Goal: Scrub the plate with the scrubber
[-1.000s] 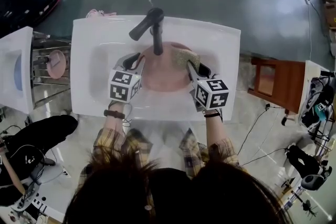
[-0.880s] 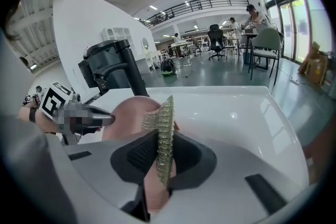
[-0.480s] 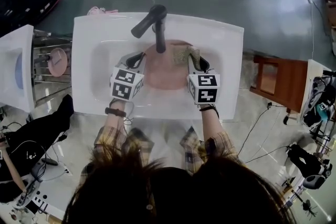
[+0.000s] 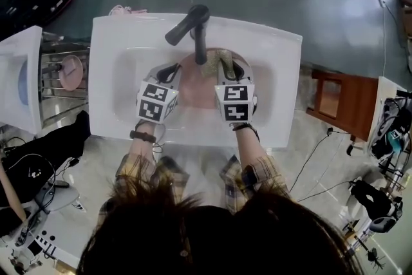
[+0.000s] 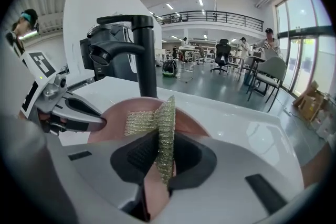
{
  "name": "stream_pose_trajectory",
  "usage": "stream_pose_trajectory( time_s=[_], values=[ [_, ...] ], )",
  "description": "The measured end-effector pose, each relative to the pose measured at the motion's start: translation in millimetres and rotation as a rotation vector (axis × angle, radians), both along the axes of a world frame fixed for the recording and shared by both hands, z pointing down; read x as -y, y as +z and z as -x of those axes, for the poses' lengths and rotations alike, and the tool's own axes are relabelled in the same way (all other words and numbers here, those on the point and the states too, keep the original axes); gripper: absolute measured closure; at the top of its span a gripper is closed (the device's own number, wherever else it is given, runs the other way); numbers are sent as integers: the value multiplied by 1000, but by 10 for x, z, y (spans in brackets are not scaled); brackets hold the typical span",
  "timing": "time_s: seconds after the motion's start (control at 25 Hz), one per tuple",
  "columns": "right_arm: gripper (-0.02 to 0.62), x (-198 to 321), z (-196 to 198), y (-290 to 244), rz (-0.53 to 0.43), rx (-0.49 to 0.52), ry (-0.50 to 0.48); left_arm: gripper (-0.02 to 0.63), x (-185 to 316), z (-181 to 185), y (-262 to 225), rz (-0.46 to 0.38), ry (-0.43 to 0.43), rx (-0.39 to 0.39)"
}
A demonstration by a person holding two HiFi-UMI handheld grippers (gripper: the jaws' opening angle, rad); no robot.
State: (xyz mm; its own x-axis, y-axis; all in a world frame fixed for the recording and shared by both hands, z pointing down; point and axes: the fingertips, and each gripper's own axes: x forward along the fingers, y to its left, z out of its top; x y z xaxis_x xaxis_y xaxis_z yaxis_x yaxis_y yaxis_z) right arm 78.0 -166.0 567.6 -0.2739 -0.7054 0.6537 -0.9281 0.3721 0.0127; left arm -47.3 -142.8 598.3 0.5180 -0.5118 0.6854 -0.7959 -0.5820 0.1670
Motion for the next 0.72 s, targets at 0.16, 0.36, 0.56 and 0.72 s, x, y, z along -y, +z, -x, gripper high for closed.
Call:
stream_pose_trajectory(
  time_s=[0.16, 0.36, 0.56, 0.72],
  values=[
    [520, 18, 231, 28, -14, -42, -69, 581, -2, 7, 4, 5, -3, -1],
    [520, -47, 415, 84, -6, -78, -140, 581, 8, 14, 15, 5, -8, 2],
    [520, -118, 465, 147, 10, -113, -167, 581, 1, 27, 34, 15, -4, 8],
    [520, -206, 455, 220, 48, -103, -169, 581, -9, 33, 52, 18, -9, 8]
  ],
)
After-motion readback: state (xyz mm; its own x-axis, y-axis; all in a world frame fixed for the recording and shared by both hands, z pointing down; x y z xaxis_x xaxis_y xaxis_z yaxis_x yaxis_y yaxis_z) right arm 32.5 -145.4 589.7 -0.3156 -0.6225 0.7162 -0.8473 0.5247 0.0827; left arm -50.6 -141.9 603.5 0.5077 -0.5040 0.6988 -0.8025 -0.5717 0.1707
